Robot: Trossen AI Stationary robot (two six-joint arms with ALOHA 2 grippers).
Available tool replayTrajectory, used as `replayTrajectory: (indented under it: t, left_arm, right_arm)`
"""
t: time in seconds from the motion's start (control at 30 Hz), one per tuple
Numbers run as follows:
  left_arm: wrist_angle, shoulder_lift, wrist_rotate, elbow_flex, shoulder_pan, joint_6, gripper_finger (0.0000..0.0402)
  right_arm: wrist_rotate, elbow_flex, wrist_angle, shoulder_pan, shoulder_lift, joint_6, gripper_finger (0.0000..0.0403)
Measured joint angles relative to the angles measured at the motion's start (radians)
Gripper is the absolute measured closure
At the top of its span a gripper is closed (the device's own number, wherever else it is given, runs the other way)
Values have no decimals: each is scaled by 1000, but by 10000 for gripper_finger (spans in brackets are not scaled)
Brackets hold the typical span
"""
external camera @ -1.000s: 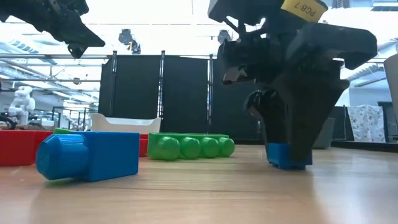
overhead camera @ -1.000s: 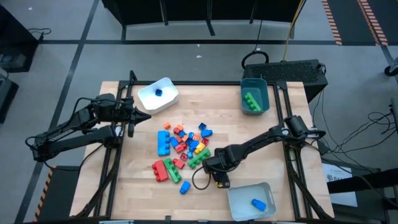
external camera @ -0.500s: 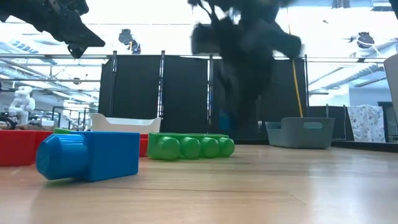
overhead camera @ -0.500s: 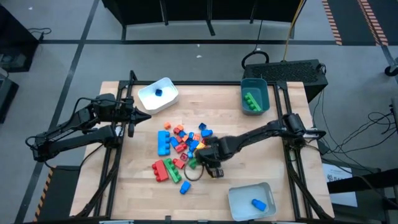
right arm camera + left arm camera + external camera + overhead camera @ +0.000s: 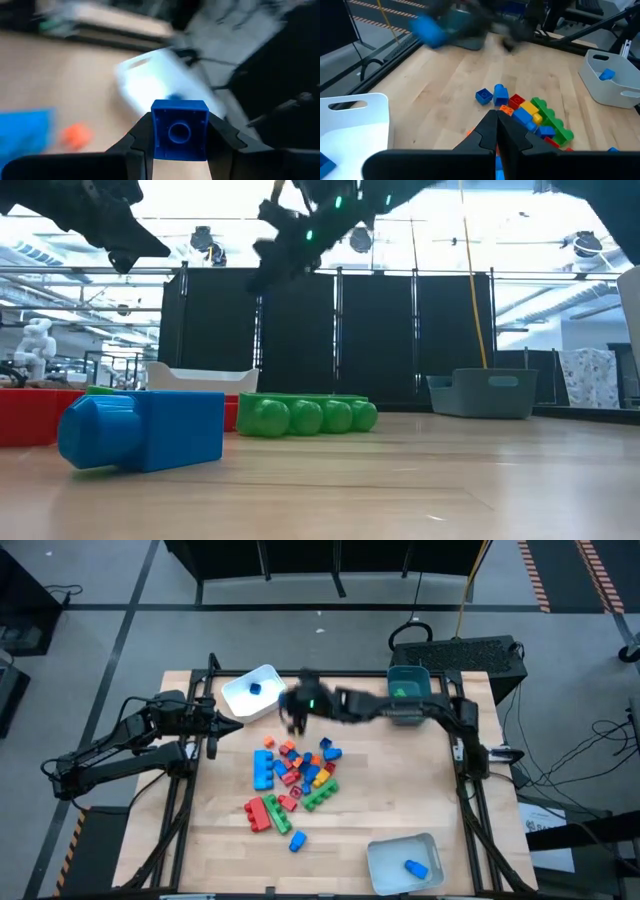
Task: Sort blocks by size
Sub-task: Put the small 4 stud blue game piece into the white bin, then put the large 4 stud green game piece into the blue bin
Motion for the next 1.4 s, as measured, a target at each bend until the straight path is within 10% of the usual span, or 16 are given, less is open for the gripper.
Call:
replayTrajectory:
  t: [0.3, 0.63, 0.77, 1.03, 1.4]
  left_arm:
    - [0, 0, -10, 0, 0, 3, 391]
    - [0, 0, -18, 0, 0, 21, 391]
    - [-1, 0, -18, 0, 0, 21, 391]
    - [-1, 0, -18, 0, 0, 21, 391]
    - [-2, 0, -18, 0, 0, 20, 391]
  right_arm:
    - [-75, 191, 163, -97, 240, 80, 298]
    - [-80, 632, -104, -126, 531, 199, 298]
    - [-91, 637, -105, -134, 533, 205, 289]
    - [-97, 647, -137, -132, 534, 213, 108]
    - [-506, 650, -677, -55, 328, 90, 130]
